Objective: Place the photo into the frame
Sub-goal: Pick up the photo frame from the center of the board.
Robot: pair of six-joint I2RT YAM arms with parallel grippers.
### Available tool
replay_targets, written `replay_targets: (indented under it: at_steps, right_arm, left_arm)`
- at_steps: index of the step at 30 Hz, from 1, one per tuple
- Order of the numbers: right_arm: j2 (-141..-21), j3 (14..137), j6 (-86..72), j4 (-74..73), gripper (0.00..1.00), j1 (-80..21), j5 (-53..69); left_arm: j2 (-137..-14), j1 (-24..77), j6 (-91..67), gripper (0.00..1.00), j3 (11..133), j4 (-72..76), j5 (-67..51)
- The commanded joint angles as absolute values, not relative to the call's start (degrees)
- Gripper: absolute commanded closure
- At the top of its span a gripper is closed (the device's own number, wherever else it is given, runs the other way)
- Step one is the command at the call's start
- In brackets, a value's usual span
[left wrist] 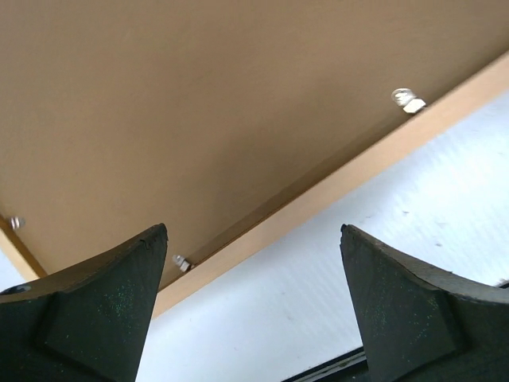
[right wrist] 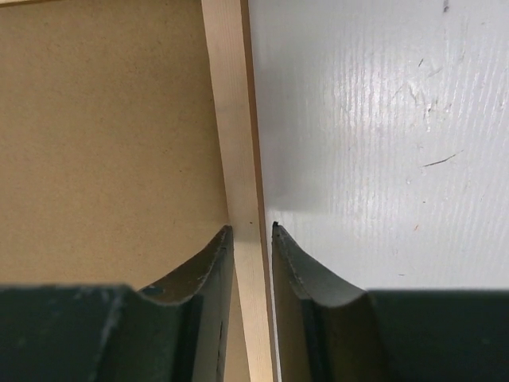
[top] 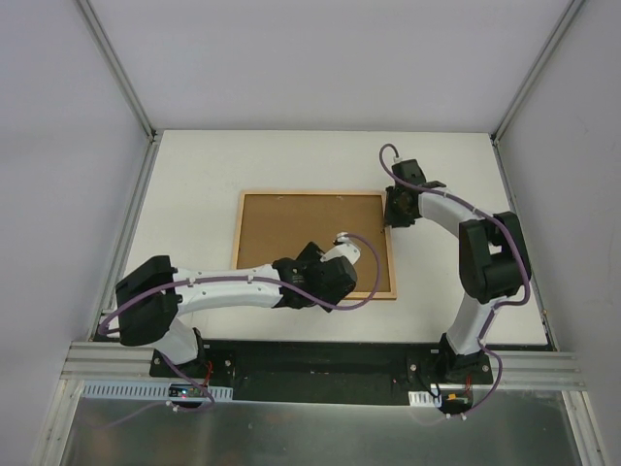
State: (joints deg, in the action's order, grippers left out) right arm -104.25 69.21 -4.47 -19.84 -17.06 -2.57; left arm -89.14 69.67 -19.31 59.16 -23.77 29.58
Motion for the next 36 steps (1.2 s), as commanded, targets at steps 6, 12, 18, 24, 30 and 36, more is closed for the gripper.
replay_targets:
  at_steps: [6, 12, 18, 24, 30, 36]
  right_arm:
    - [-106.61, 73.04, -3.52, -24.78, 0.66, -18.28, -3.87]
    - [-108.28, 75.23, -3.25, -26.36, 0.76, -18.72, -4.66]
    - [-107.24, 78.83, -2.46, -31.37, 0.99, -19.42, -7.38]
    - [-103.1, 81.56, -1.93, -37.87, 0.99, -19.42, -8.79]
    - [-100.81, 84.02, -2.02, -43.15, 0.99, -19.51, -9.58]
    - [-100.9, 86.39, -2.81, -46.66, 0.99, -19.77, -9.58]
  left_arm:
    - [-90.35, 76.19, -3.88, 0.13, 60.29, -14.85, 27.24]
    - [-90.36, 79.97, 2.71, 0.14, 56.0, -7.32, 30.94]
    - [-84.82, 81.21, 10.8, 0.14, 45.63, 9.47, 25.5]
    - [-85.07, 82.18, 18.27, 0.14, 41.31, 18.36, 24.0]
    - [-89.11, 83.84, 23.81, 0.15, 40.52, 24.68, 26.27]
    - [-93.51, 85.34, 26.54, 0.16, 39.91, 31.09, 32.41]
